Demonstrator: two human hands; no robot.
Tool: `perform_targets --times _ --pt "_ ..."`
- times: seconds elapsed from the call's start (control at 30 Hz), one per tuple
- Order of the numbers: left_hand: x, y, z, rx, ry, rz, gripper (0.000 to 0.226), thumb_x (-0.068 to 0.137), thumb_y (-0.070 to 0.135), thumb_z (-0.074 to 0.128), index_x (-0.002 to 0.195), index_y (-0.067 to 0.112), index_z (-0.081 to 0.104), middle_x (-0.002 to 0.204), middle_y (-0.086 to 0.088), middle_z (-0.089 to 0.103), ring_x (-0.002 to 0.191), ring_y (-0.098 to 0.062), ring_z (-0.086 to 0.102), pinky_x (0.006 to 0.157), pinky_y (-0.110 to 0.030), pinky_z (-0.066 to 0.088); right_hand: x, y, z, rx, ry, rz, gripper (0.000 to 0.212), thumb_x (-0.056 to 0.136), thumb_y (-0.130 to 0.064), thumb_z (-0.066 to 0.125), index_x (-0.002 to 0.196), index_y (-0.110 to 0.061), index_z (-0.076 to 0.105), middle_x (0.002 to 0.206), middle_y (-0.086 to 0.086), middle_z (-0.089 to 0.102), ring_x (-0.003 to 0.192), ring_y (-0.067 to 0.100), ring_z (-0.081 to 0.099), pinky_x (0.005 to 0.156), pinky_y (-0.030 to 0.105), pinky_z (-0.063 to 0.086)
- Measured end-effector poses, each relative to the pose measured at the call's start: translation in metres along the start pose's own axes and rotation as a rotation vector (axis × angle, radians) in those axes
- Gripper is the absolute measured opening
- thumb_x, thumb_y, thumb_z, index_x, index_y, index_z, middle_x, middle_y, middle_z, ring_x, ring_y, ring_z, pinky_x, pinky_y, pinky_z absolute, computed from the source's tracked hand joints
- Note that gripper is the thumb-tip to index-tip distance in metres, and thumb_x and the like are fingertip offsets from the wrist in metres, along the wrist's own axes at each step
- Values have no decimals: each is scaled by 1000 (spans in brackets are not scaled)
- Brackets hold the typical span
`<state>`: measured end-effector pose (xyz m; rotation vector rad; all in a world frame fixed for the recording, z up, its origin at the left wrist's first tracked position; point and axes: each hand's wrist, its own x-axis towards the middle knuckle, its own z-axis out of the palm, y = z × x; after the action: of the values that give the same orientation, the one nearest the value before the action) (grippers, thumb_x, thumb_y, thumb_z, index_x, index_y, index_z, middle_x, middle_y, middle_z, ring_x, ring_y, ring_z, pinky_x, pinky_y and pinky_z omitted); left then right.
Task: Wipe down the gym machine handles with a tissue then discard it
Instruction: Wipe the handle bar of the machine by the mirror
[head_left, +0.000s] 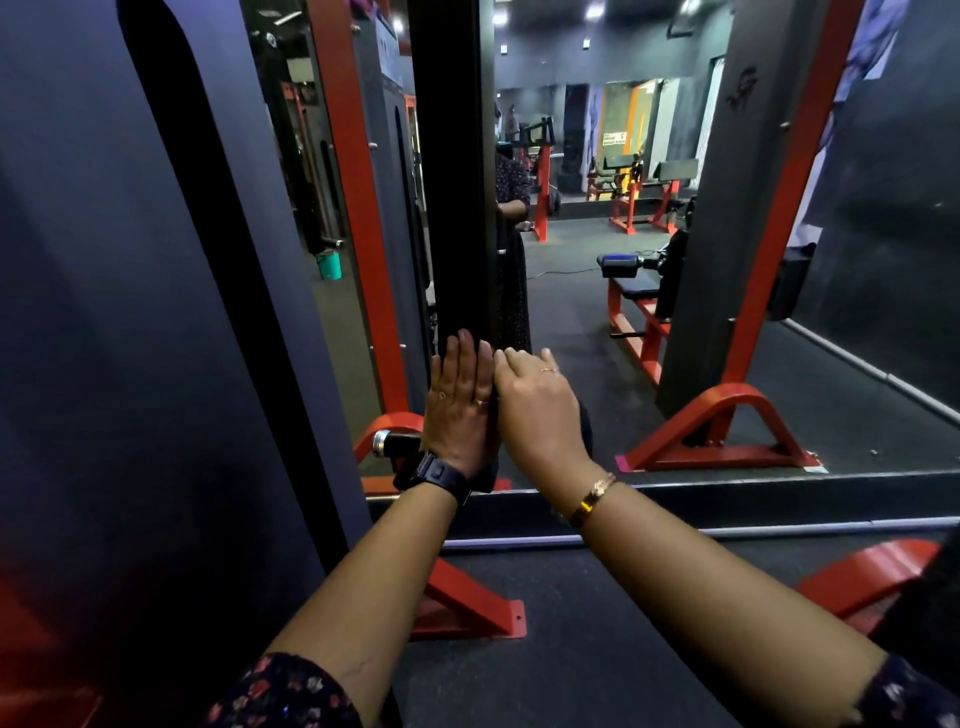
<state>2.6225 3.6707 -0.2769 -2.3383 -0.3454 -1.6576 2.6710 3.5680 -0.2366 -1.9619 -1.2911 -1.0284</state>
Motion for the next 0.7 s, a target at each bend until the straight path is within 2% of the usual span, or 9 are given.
perform_targets --times 0.1,0.17,0.27,0.43,0.53,0.6,0.7 --pt "-1 -1 -1 -11 -19 6 90 84 24 42 153 14 -14 160 -3 -23 148 -19 -14 121 -38 -3 -32 28 -4 -78 10 -327 41 99 0 29 128 1 58 134 18 56 125 32 53 106 48 40" --pt "-1 0 -3 6 -56 10 99 73 24 44 153 13 -14 159 -4 -24 148 -21 -15 121 -38 -5 -51 55 -9 -106 3 -465 41 102 -1 28 133 -2 54 144 12 45 135 29 41 111 47 34" --pt "-1 1 -3 6 -63 3 102 70 22 45 153 13 -15 159 -5 -23 148 -21 -15 121 -38 -6 -70 68 -14 -47 32 -330 42 94 4 43 135 -2 52 147 11 41 138 30 37 112 47 33" --pt "0 6 -4 22 -46 -27 101 70 21 43 152 13 -15 159 -4 -24 148 -20 -15 121 -38 -6 -57 33 -11 175 94 -45 43 93 2 33 130 3 54 139 19 50 133 30 43 113 42 31" --pt "2 7 -4 23 -26 -40 93 80 19 43 153 13 -14 160 -3 -23 148 -19 -14 121 -37 -6 -27 17 -10 154 12 -12 43 91 -10 36 123 1 62 128 19 60 121 32 56 108 47 39" --pt "2 6 -5 25 -36 -36 93 79 18 42 153 14 -14 160 -3 -22 149 -19 -14 121 -37 -6 -17 15 -11 120 -65 15 46 87 -16 39 124 -2 62 126 16 62 116 30 60 103 51 41" --pt "2 6 -9 37 -91 -25 102 68 21 42 153 13 -14 159 -4 -24 148 -20 -15 121 -38 -6 -36 28 -13 167 -79 87 56 82 -18 38 134 -6 53 136 14 54 125 24 52 109 42 35"
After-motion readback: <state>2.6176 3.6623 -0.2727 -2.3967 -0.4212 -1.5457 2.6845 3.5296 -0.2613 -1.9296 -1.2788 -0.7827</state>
